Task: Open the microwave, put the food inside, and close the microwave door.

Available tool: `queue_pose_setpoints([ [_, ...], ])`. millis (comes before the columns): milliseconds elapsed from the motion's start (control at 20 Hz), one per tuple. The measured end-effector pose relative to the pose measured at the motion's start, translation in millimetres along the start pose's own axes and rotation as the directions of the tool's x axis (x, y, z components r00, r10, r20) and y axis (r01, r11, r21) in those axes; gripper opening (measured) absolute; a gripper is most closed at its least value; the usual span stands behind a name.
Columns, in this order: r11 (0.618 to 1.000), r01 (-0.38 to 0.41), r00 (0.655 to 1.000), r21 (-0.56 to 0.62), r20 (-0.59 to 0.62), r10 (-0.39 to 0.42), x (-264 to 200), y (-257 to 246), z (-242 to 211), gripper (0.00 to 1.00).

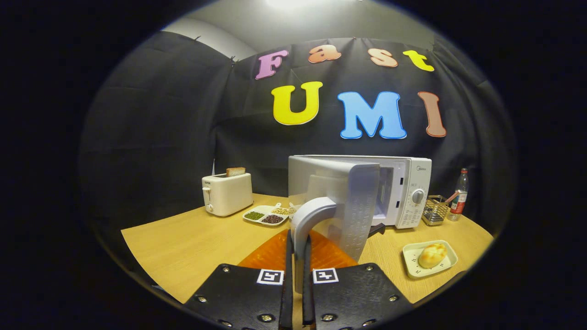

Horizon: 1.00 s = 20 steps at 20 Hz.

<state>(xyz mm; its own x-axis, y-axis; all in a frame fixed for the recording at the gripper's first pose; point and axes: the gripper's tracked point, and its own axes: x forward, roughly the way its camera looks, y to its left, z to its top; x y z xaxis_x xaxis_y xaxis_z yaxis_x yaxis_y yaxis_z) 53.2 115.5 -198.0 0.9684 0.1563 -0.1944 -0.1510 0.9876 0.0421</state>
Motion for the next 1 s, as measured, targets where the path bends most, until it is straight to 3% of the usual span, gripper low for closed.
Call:
queue_pose_setpoints([
  [250,0.997,0.073,0.997,-0.004,0.017,-0.073,-1.2,34.2,0.8,0.09],
  [400,0.983,0.176,0.983,0.041,0.051,-0.178,2.0,60.8,1.5,0.09],
  [650,0.953,0.303,0.945,0.020,0.122,-0.303,13.4,114.4,2.4,0.09],
  [850,0.945,0.326,0.936,0.036,0.128,-0.328,20.7,129.9,3.3,0.09],
  [950,0.948,0.317,0.940,0.038,0.121,-0.319,17.5,125.8,2.7,0.21],
  [1000,0.952,0.305,0.945,0.035,0.113,-0.307,16.9,126.5,2.4,0.35],
])
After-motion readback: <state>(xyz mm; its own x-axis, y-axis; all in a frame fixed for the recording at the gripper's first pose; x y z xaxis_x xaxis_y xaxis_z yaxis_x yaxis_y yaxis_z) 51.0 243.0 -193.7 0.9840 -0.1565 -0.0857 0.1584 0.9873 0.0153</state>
